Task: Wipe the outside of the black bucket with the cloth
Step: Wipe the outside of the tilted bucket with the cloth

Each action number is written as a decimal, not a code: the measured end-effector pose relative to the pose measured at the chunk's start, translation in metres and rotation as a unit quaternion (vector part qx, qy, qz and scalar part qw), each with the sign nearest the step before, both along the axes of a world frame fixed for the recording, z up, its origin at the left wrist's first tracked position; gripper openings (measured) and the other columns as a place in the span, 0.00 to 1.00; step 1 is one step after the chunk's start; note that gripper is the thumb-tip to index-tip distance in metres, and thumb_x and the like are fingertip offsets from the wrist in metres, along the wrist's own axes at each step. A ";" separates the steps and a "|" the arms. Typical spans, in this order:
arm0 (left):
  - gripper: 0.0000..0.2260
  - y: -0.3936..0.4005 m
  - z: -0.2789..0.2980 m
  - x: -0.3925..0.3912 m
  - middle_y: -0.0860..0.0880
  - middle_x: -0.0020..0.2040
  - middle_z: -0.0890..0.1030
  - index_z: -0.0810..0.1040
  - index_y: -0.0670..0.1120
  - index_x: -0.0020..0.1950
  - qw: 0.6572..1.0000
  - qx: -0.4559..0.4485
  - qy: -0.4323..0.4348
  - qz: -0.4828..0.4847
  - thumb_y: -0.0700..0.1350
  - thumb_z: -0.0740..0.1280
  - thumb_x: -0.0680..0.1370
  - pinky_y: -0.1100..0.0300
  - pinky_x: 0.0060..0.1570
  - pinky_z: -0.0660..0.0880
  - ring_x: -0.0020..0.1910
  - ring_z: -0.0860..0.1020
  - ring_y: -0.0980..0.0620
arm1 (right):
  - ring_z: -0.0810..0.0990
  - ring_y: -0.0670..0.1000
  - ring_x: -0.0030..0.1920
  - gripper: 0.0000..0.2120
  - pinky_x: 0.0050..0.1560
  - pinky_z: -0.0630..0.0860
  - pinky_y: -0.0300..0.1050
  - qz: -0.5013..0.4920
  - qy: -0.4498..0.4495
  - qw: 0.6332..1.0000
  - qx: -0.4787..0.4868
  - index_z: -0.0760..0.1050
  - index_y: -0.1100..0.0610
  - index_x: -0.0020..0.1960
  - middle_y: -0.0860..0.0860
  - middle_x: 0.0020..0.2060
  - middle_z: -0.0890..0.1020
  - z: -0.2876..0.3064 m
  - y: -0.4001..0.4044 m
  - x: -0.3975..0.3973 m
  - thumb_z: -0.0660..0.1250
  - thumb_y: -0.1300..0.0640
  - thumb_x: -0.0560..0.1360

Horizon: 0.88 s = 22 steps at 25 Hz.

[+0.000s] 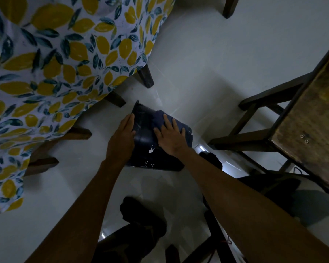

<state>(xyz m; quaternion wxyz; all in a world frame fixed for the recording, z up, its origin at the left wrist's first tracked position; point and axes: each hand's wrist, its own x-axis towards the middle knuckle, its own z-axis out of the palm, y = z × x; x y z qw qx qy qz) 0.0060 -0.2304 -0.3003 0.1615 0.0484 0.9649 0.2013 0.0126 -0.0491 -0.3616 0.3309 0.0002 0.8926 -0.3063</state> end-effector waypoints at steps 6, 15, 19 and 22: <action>0.32 0.019 -0.006 0.008 0.39 0.74 0.62 0.51 0.46 0.81 0.999 -0.043 -0.022 0.006 0.44 0.63 0.81 0.43 0.57 0.76 0.59 0.75 0.36 | 0.40 0.57 0.79 0.24 0.76 0.47 0.66 0.024 0.110 0.994 -0.013 0.63 0.52 0.76 0.47 0.80 0.42 -0.014 0.014 0.071 0.51 0.43 0.83; 0.24 0.020 0.002 0.009 0.39 0.65 0.69 0.69 0.41 0.72 0.983 0.094 -0.068 0.145 0.36 0.68 0.77 0.60 0.60 0.66 0.62 0.73 0.42 | 0.41 0.56 0.79 0.25 0.76 0.43 0.66 -0.042 0.041 0.998 -0.002 0.56 0.51 0.78 0.48 0.80 0.44 -0.012 -0.003 0.048 0.47 0.43 0.84; 0.23 0.025 0.001 0.005 0.38 0.63 0.70 0.70 0.41 0.71 0.981 0.094 -0.062 0.160 0.36 0.69 0.76 0.60 0.59 0.67 0.61 0.73 0.41 | 0.43 0.57 0.80 0.25 0.76 0.46 0.64 -0.068 0.037 0.997 -0.014 0.54 0.52 0.79 0.50 0.80 0.47 -0.011 -0.004 0.037 0.47 0.45 0.84; 0.22 0.027 0.000 -0.002 0.38 0.61 0.71 0.72 0.41 0.69 0.981 0.077 -0.060 0.166 0.36 0.70 0.75 0.61 0.56 0.68 0.59 0.74 0.39 | 0.44 0.58 0.79 0.26 0.77 0.49 0.61 0.001 0.135 0.991 0.009 0.59 0.54 0.78 0.50 0.80 0.48 -0.006 -0.003 0.079 0.47 0.46 0.83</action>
